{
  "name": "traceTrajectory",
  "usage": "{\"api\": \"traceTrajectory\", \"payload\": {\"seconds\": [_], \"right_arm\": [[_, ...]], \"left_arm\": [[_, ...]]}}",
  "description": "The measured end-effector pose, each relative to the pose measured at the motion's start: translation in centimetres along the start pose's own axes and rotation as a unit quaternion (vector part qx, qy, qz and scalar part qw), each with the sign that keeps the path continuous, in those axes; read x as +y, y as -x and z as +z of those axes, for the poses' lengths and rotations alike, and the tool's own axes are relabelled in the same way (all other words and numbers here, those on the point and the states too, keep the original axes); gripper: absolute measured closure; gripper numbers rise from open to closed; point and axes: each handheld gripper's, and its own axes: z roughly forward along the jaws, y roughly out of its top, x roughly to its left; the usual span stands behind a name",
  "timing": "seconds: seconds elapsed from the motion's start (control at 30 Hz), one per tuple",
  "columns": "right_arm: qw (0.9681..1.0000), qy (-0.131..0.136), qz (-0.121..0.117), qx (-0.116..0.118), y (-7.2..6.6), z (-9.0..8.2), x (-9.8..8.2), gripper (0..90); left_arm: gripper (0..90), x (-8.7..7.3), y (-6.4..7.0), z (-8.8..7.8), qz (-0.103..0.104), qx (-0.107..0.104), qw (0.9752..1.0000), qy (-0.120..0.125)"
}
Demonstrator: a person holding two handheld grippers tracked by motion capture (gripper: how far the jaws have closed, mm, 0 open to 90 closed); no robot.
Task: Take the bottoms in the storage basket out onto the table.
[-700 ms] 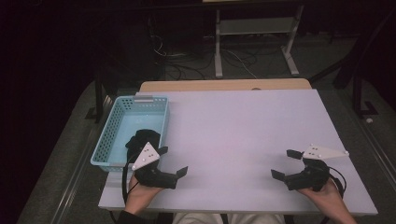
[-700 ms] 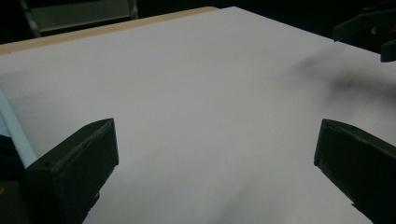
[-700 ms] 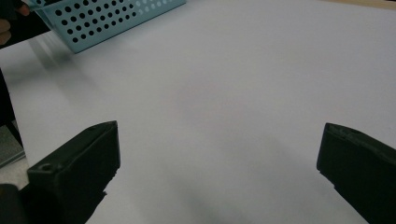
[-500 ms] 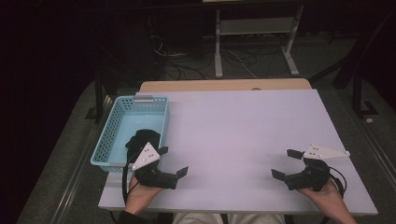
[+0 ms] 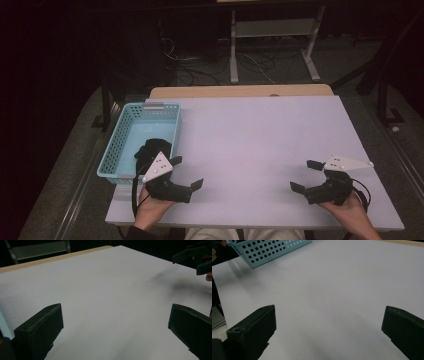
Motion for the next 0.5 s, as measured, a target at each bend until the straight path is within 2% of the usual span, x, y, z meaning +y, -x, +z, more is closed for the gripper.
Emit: {"api": "traceTrajectory", "payload": {"seconds": [0.2, 0.5], "right_arm": [[1.0000, 0.003, -0.001, -0.003, -0.15, -0.15, 0.09, 0.0], [1.0000, 0.004, -0.001, -0.003, -0.12, -0.21, 0.10, 0.0]], "left_arm": [[0.0, 0.45, 0.13, -0.47, 0.004, 0.006, 0.9999, -0.008], [0.0, 0.83, 0.05, -0.57, 0.005, 0.005, 0.9997, -0.022]]}}
